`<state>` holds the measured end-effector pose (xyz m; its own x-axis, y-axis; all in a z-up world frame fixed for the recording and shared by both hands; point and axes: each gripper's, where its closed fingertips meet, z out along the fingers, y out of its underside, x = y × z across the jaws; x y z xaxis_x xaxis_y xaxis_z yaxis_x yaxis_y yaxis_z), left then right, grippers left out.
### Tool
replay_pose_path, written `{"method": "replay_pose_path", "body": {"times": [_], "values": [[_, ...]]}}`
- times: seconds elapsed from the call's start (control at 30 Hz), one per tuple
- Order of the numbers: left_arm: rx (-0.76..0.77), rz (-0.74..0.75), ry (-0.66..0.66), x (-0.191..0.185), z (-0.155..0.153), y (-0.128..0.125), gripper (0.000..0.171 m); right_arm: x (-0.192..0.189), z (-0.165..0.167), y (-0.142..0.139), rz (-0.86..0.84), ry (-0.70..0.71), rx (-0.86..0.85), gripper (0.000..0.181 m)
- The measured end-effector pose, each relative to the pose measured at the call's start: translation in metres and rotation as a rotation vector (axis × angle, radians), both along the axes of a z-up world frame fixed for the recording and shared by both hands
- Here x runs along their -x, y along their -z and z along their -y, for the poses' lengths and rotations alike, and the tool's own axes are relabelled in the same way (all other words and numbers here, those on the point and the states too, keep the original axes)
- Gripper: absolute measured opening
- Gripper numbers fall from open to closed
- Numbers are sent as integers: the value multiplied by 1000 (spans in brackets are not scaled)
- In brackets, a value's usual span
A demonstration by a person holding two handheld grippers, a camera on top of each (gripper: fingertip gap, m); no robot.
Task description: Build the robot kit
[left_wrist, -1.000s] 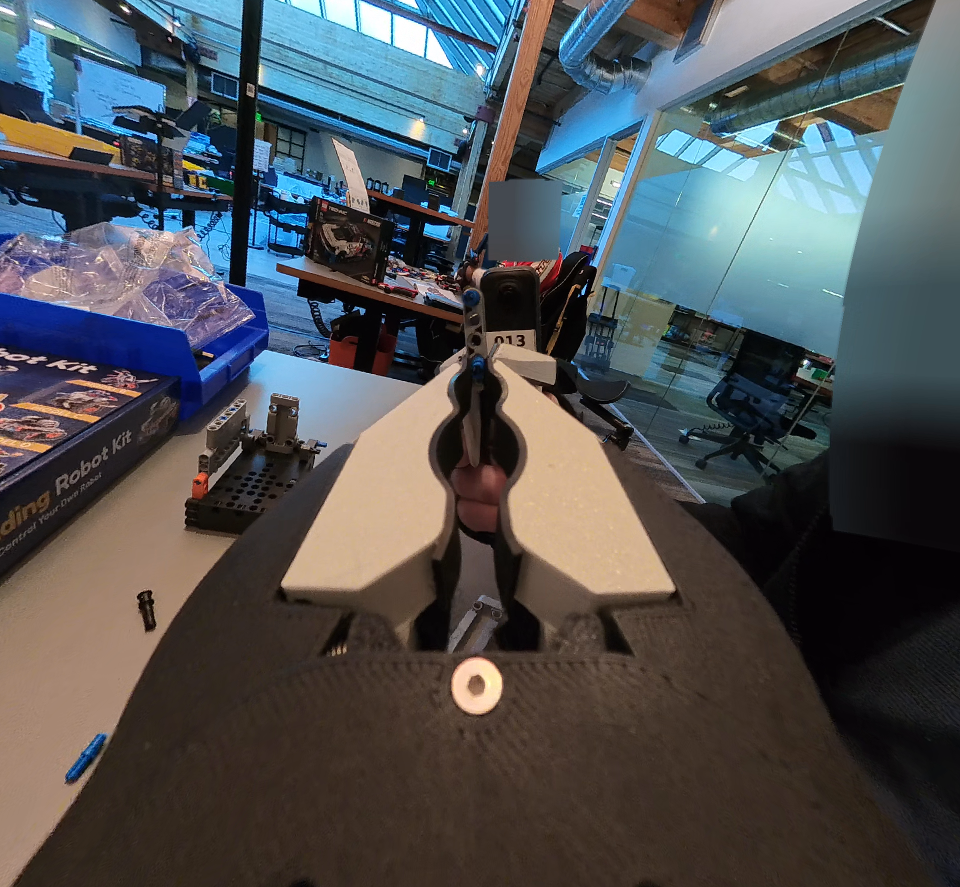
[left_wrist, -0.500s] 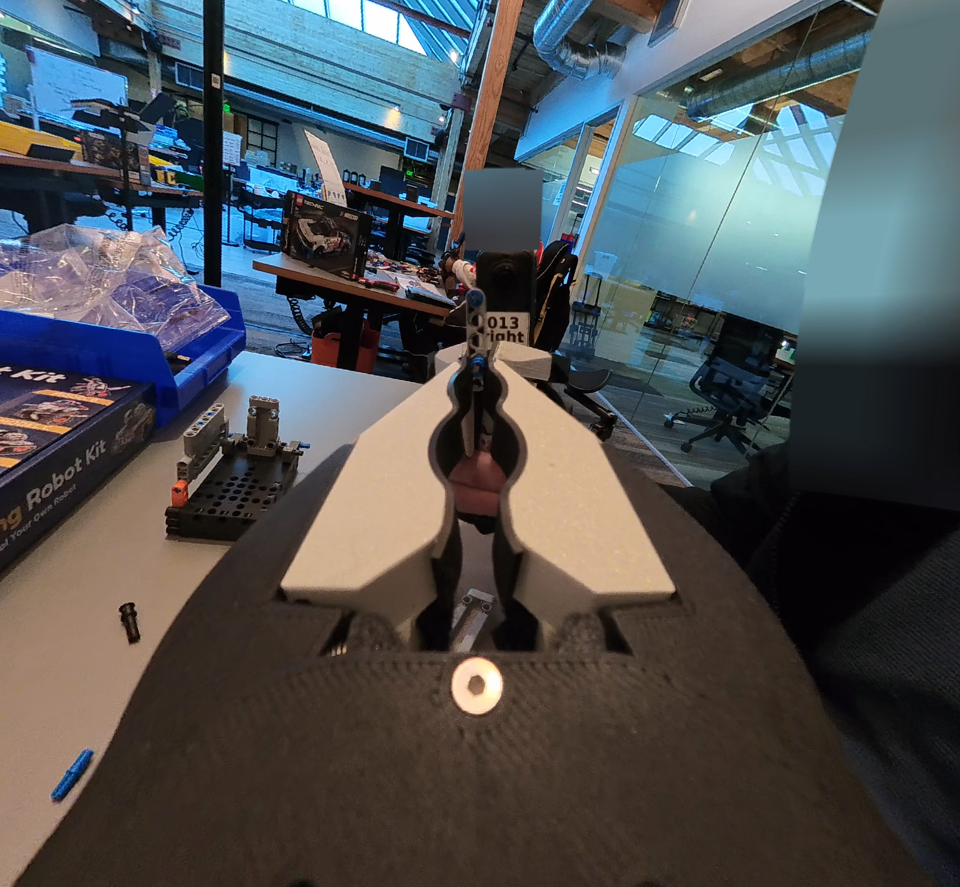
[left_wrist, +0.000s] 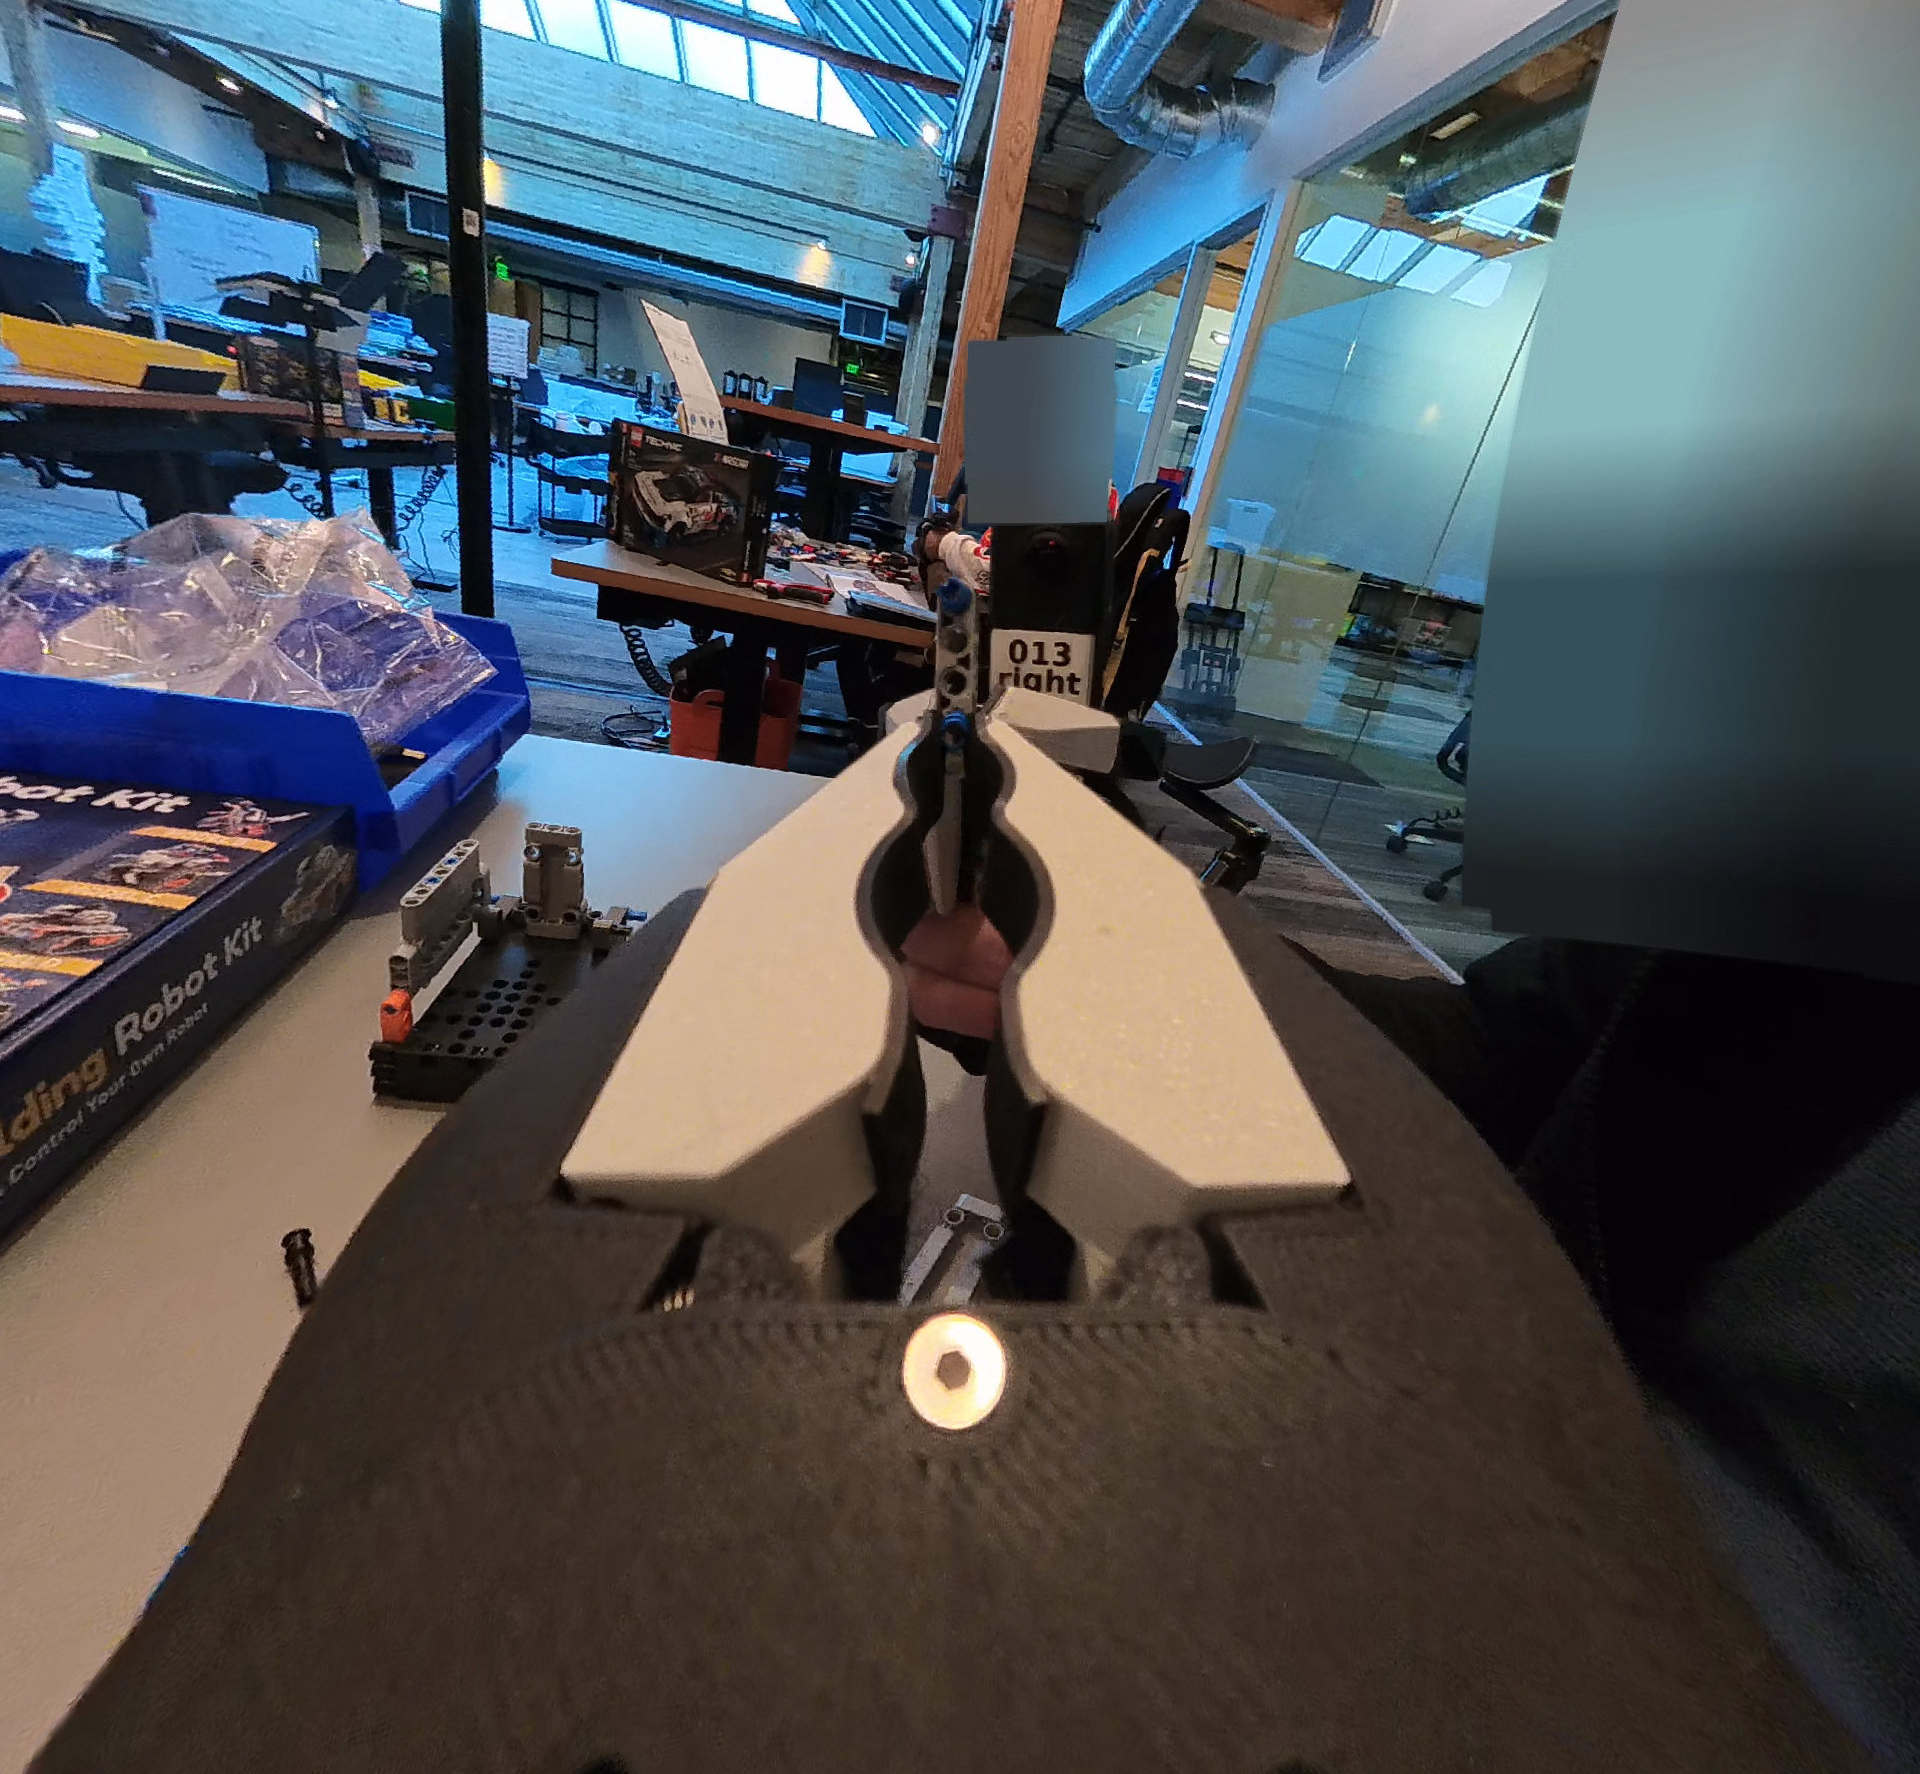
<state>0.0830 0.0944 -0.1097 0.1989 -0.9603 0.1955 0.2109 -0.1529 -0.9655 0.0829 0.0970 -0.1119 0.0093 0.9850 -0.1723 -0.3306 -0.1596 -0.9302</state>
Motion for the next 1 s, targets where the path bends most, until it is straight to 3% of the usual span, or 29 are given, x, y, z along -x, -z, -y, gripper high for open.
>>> {"method": "replay_pose_path", "body": {"times": [0.4, 0.57, 1.0], "values": [[-2, -72, -5, -1, 1, 3, 1, 2, 2, 3, 85, 86, -109, 4], [24, -92, 65, -2, 5, 5, 0, 1, 5, 4, 98, 42, -108, 4], [6, -327, 186, 0, 18, 28, 1, 7, 20, 24, 244, -72, -174, 3]]}}
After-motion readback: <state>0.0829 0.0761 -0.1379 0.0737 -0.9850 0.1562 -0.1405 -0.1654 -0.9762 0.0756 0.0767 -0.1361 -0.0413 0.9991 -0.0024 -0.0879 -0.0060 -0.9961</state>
